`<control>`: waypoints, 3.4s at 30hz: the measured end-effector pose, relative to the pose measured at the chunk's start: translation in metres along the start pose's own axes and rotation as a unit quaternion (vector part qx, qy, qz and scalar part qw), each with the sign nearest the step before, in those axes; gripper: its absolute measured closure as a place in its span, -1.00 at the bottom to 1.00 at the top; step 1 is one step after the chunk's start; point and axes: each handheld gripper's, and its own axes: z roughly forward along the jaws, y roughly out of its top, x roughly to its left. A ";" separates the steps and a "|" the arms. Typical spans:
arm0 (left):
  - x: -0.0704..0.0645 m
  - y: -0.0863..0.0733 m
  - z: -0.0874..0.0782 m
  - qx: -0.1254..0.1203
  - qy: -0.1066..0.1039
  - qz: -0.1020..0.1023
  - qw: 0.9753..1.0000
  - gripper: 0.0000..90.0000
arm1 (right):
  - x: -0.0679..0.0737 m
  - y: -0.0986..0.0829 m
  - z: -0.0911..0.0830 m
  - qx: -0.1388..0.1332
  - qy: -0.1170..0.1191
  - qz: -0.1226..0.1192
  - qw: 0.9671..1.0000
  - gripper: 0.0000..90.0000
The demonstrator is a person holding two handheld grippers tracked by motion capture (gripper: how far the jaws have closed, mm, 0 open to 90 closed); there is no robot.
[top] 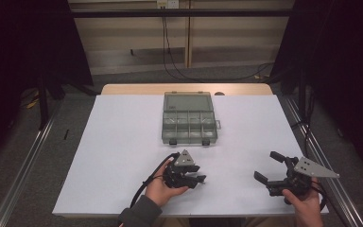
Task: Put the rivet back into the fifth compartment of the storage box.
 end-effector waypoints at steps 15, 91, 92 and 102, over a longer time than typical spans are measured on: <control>0.003 -0.001 0.004 0.018 0.012 0.008 1.000 0.80 | 0.000 0.001 0.000 -0.002 0.000 -0.004 1.000 -0.99; 0.083 0.010 -0.059 -0.174 0.168 -0.117 0.963 0.84 | 0.000 0.000 0.000 0.000 -0.002 -0.006 1.000 -0.99; 0.083 0.010 -0.059 -0.176 0.168 -0.116 0.963 0.83 | 0.000 0.000 0.001 0.001 -0.001 -0.006 1.000 -0.99; 0.089 0.014 -0.056 -0.175 0.178 -0.127 0.960 0.83 | 0.000 0.000 0.000 0.000 -0.003 -0.007 1.000 -0.99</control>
